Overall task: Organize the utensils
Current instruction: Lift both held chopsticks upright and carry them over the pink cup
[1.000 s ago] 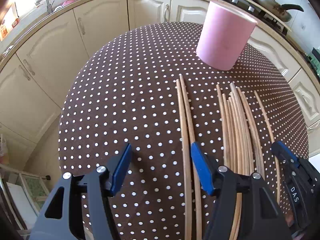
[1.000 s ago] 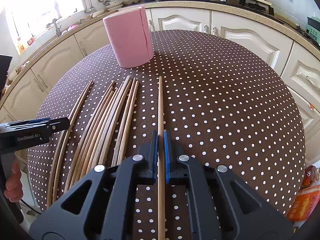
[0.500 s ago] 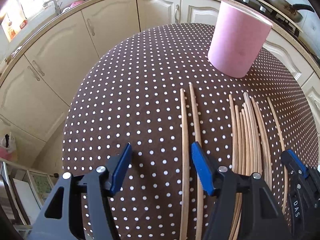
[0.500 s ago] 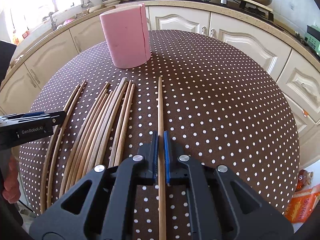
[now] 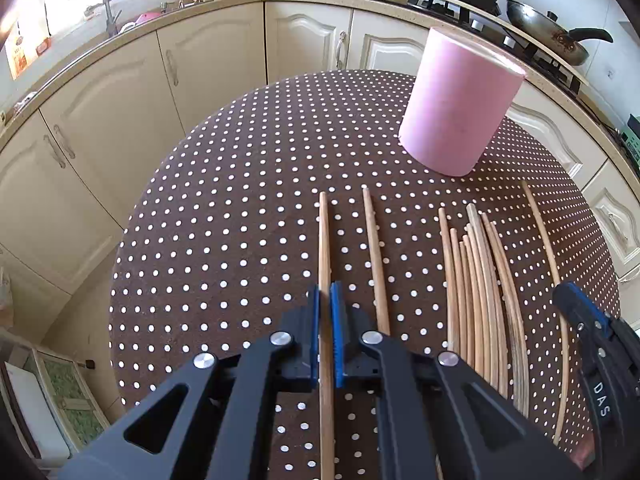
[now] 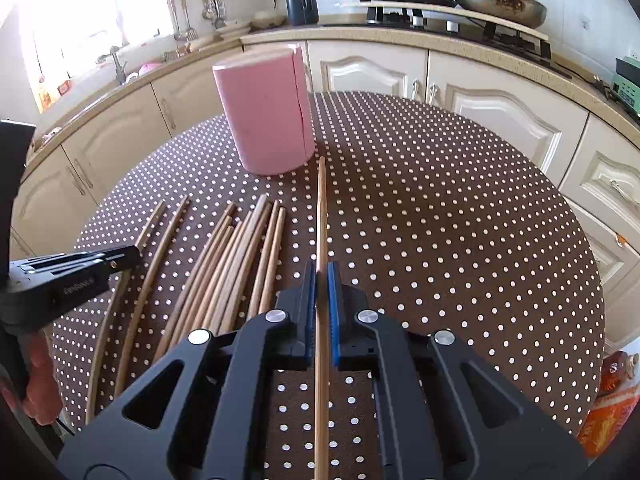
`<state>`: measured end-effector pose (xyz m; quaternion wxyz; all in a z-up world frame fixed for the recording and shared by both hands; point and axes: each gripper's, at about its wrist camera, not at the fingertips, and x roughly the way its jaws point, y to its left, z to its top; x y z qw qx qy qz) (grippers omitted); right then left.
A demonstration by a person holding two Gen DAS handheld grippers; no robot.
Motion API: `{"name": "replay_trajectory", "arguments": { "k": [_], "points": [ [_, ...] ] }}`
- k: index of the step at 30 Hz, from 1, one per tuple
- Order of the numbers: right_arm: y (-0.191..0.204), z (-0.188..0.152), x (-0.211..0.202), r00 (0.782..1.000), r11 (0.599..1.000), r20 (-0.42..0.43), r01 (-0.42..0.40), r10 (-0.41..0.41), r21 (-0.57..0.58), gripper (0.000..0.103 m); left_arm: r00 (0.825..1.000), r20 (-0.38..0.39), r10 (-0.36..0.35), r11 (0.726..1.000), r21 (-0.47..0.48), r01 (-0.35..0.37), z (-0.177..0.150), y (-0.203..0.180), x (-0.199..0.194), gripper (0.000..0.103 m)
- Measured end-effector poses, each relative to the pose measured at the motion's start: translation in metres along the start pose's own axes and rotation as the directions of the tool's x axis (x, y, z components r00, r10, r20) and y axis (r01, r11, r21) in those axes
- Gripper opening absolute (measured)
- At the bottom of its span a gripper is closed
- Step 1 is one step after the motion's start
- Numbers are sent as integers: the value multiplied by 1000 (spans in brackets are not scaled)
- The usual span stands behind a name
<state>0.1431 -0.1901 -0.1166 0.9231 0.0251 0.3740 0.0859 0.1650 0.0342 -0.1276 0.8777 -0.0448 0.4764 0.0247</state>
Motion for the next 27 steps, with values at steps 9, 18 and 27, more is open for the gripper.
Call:
{"name": "replay_trajectory", "arguments": {
  "k": [9, 18, 27],
  "points": [
    [-6, 9, -29, 985, 995, 149, -88, 81, 41, 6, 986, 140, -86, 996, 46, 80, -3, -11, -39, 6],
    [-9, 27, -55, 957, 988, 257, -149, 132, 47, 6, 950, 277, -144, 990, 49, 135, 15, -15, -79, 6],
    [-8, 44, -79, 918, 982, 366, -181, 152, 45, 6, 902, 396, -171, 985, 55, 162, 43, -20, -119, 6]
  ]
}}
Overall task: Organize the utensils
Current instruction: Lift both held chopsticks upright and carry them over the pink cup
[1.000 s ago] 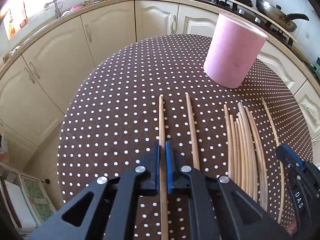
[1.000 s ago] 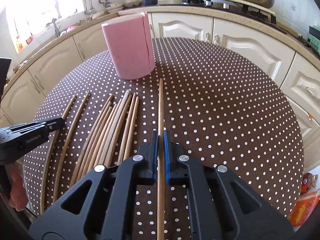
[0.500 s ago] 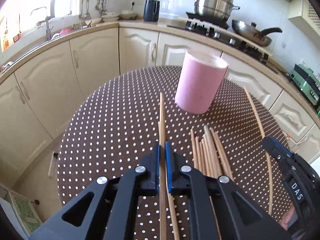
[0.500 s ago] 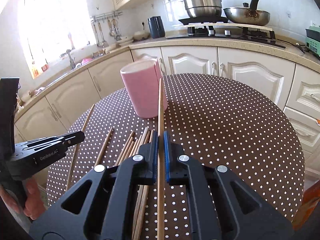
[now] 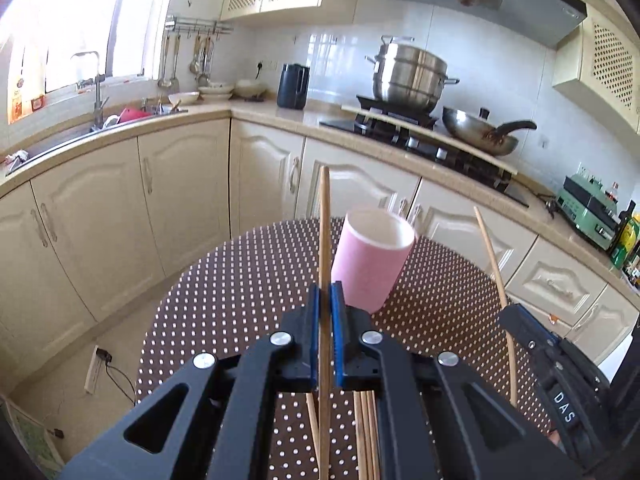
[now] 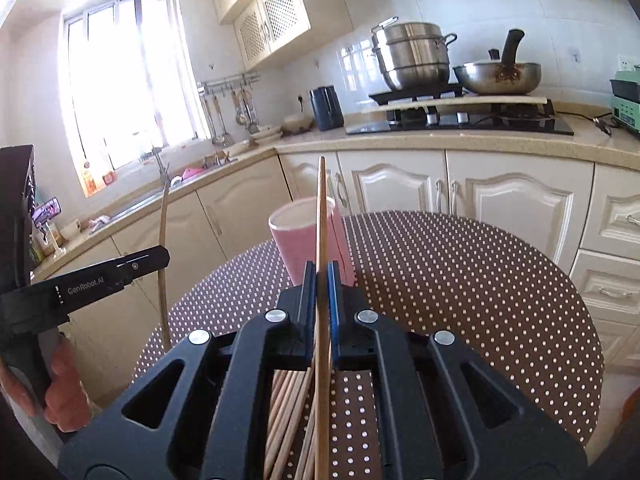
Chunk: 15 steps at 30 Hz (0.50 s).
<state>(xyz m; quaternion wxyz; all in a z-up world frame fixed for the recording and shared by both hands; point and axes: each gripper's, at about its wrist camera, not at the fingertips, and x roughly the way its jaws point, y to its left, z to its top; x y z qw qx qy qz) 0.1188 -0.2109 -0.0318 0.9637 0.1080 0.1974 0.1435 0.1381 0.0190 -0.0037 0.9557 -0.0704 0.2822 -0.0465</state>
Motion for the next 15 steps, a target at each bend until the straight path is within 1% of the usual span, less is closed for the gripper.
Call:
{"name": "replay_trajectory", "arguments": {
  "k": [3, 6, 8, 12, 15],
  "points": [
    [2, 11, -4, 999, 1000, 43, -18, 17, 7, 6, 999, 41, -13, 1000, 2, 13, 13, -3, -8, 6],
    [4, 26, -6, 995, 999, 95, -34, 33, 8, 6, 997, 77, -9, 1000, 17, 8, 28, -10, -13, 6],
    [5, 35, -6, 992, 1000, 124, -30, 30, 0, 6, 996, 94, -14, 1000, 20, 12, 37, -13, -15, 6],
    [8, 53, -5, 976, 999, 210, -51, 51, -6, 6, 990, 141, -18, 1000, 27, 14, 58, -21, -17, 6],
    [7, 71, -1, 958, 998, 281, -69, 64, 5, 6, 982, 188, -23, 999, 31, 17, 76, -27, -20, 6]
  ]
}}
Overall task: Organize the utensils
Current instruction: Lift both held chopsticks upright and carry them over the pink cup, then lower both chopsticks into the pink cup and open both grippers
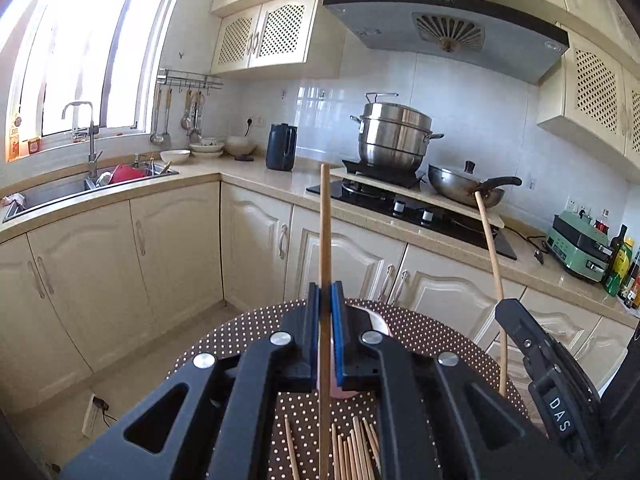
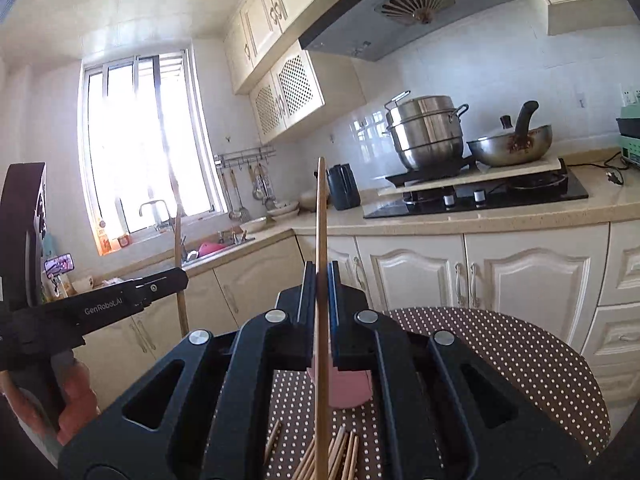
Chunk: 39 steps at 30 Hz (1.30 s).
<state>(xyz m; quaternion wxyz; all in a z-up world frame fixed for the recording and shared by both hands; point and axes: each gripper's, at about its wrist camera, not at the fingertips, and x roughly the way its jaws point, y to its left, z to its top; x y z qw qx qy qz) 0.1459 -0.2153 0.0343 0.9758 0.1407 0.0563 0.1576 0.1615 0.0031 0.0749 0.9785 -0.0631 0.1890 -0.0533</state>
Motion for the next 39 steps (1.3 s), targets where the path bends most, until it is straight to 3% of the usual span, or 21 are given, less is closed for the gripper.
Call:
{"name": "replay_trajectory", "arguments": {
  "k": [4, 14, 19, 28, 39],
  "points": [
    [-7, 18, 14, 995, 997, 91, -54, 50, 46, 6, 997, 78, -21, 1000, 4, 21, 26, -7, 2, 6],
    [-6, 41, 67, 986, 995, 145, -89, 82, 42, 6, 964, 238, -116, 993, 28, 112, 67, -25, 17, 6],
    [-14, 33, 96, 983, 992, 144, -123, 116, 39, 6, 962, 262, -82, 996, 43, 73, 73, -30, 38, 6],
    [-30, 11, 137, 978, 984, 130, -169, 160, 56, 6, 975, 218, -33, 999, 3, 34, 64, -20, 92, 6],
    [-32, -23, 176, 988, 988, 22, -152, 152, 7, 6, 989, 145, -31, 999, -28, 36, 42, -8, 132, 6]
  ]
}}
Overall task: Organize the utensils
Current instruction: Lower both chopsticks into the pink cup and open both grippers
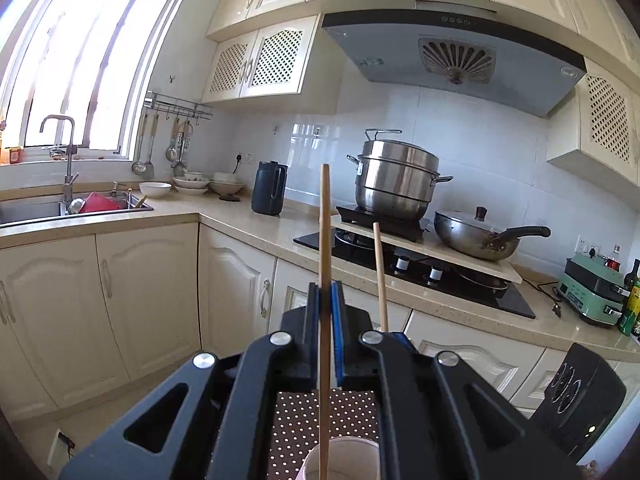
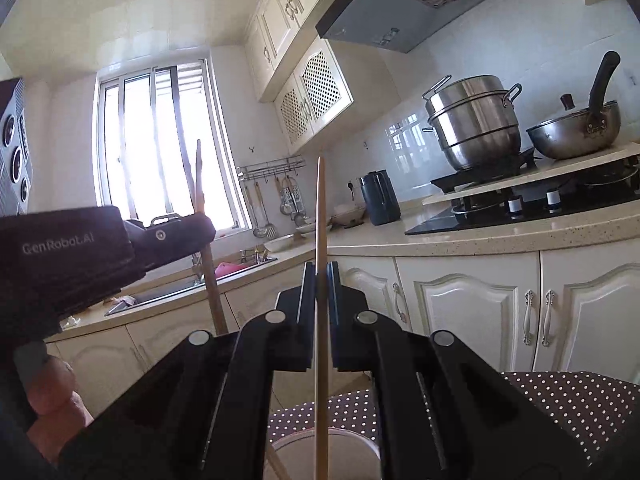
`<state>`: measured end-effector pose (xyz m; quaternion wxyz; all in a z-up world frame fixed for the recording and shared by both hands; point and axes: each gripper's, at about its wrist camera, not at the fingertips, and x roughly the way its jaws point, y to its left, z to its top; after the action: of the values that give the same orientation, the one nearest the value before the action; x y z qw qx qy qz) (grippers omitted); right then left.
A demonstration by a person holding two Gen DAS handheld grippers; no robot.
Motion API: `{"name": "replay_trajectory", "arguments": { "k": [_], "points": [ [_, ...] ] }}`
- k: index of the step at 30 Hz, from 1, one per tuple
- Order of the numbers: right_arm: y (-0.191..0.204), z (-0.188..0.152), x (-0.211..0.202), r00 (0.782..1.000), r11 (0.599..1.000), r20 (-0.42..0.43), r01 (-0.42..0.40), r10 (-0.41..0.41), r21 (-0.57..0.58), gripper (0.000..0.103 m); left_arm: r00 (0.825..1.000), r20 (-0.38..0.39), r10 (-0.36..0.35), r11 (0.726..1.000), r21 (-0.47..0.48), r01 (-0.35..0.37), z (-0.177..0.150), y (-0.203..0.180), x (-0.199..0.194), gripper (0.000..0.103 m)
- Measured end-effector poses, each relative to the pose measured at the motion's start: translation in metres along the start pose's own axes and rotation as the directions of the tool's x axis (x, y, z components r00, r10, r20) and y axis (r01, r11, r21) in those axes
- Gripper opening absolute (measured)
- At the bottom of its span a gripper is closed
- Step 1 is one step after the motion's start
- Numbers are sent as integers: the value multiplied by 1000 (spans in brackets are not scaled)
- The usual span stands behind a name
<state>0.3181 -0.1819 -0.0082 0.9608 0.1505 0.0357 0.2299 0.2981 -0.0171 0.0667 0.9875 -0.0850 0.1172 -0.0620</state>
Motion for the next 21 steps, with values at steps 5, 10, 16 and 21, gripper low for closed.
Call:
{"name": "replay_trajectory", "arguments": {
  "k": [5, 10, 16, 21],
  "points": [
    [-3, -11, 2, 999, 1000, -44, 19, -19, -7, 6, 1000, -13, -4, 1000, 26, 4, -11, -1, 2, 6],
    [0, -15, -1, 995, 998, -95, 30, -35, -50, 6, 999, -41, -3, 999, 37, 4, -23, 0, 4, 6],
    [-1, -23, -11, 988, 997, -147, 35, -45, -70, 6, 995, -98, -4, 1000, 18, 6, -38, 10, 12, 6],
    [-5, -27, -15, 979, 997, -192, 49, -61, -67, 7, 991, -132, 7, 1000, 11, -6, -49, 17, 17, 8]
  ]
}}
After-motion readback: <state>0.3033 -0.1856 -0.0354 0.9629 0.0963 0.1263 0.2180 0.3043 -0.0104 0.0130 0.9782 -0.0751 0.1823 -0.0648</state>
